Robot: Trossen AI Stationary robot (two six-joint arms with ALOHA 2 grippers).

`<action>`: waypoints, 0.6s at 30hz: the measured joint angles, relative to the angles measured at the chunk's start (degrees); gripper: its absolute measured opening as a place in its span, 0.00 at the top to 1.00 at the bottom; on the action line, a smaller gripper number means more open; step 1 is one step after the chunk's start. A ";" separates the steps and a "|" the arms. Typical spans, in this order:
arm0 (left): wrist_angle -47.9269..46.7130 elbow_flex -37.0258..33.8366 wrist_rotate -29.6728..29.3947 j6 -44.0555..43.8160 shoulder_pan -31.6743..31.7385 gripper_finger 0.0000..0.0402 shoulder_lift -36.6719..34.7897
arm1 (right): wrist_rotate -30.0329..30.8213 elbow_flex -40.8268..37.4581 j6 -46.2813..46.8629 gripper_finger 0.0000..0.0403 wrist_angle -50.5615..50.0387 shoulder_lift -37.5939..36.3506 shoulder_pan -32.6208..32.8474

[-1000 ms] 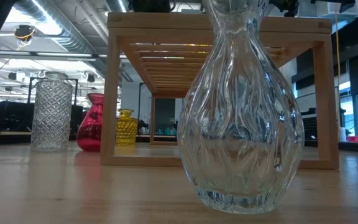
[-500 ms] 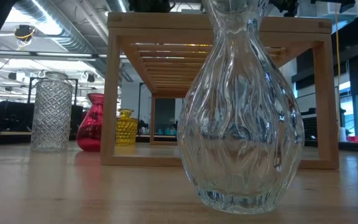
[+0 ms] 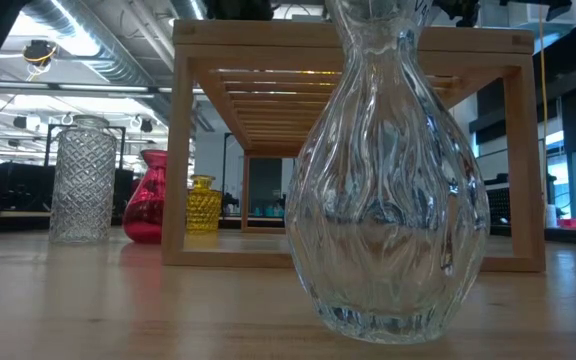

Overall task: Sort vases onto shelf
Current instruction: Align the transparent vase with the transparent vases on the shelf

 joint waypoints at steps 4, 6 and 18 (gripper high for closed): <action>-0.02 0.00 -0.01 -0.03 0.04 0.56 0.00 | 0.02 0.00 0.00 0.34 0.00 0.00 0.00; -0.02 0.00 -0.04 -0.07 0.07 0.56 0.00 | 0.06 0.00 0.00 0.34 0.00 0.00 0.00; 1.01 0.13 0.36 -0.03 0.24 0.56 2.95 | -0.98 0.00 2.58 0.34 0.03 0.00 0.00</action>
